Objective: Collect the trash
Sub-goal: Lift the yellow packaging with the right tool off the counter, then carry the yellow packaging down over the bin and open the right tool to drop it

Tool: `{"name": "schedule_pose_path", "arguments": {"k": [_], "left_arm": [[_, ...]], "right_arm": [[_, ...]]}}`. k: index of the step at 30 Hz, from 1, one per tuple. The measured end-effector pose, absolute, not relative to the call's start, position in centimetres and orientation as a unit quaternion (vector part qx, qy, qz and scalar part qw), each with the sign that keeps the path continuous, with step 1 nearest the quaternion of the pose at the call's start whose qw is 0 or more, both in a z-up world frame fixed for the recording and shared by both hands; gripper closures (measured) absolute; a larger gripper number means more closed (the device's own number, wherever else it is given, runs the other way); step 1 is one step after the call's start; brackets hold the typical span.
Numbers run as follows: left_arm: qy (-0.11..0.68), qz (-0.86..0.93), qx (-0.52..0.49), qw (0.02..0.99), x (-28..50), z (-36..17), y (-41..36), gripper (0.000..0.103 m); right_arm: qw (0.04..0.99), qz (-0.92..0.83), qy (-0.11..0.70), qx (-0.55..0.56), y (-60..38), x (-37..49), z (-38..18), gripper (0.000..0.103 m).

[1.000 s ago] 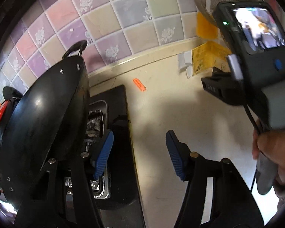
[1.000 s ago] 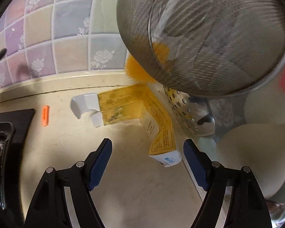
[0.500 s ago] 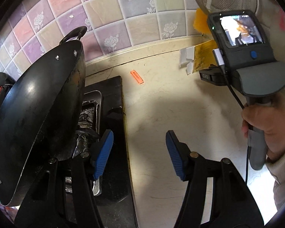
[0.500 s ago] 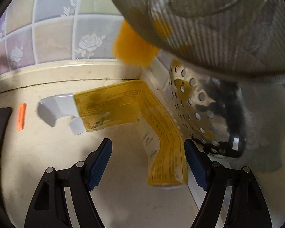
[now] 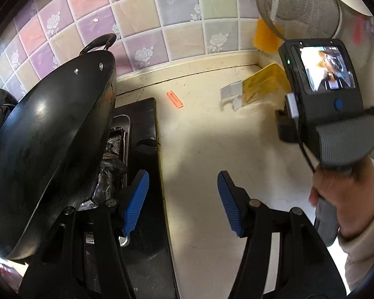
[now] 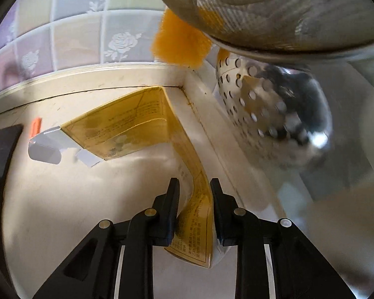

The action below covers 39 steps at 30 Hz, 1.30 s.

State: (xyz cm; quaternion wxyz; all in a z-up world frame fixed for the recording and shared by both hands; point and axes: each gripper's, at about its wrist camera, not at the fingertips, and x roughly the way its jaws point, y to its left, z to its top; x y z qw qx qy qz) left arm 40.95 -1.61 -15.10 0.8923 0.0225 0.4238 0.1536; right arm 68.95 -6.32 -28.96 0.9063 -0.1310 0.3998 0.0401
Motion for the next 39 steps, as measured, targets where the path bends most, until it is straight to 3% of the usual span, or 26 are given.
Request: {"name": "schedule_pose_path", "arguments": {"k": [12, 21, 31, 39], "left_arm": [[0.421, 0.112, 0.030, 0.900, 33.7, -13.9, -2.3, 0.047], [0.405, 0.043, 0.042, 0.912, 24.1, -11.6, -2.2, 0.047], [0.388, -0.006, 0.061, 0.920, 12.0, -9.9, 0.1, 0.047], [0.404, -0.034, 0.064, 0.912, 4.3, -11.8, 2.3, 0.047]], "right_arm": [[0.923, 0.048, 0.367, -0.102, -10.3, 60.2, -27.6, 0.079], [0.937, 0.010, 0.341, -0.076, -12.9, 49.7, -24.2, 0.080], [0.946, -0.038, 0.317, -0.048, -13.7, 30.7, -20.2, 0.080], [0.941, -0.051, 0.333, -0.042, -13.6, 15.3, -19.8, 0.080]]}}
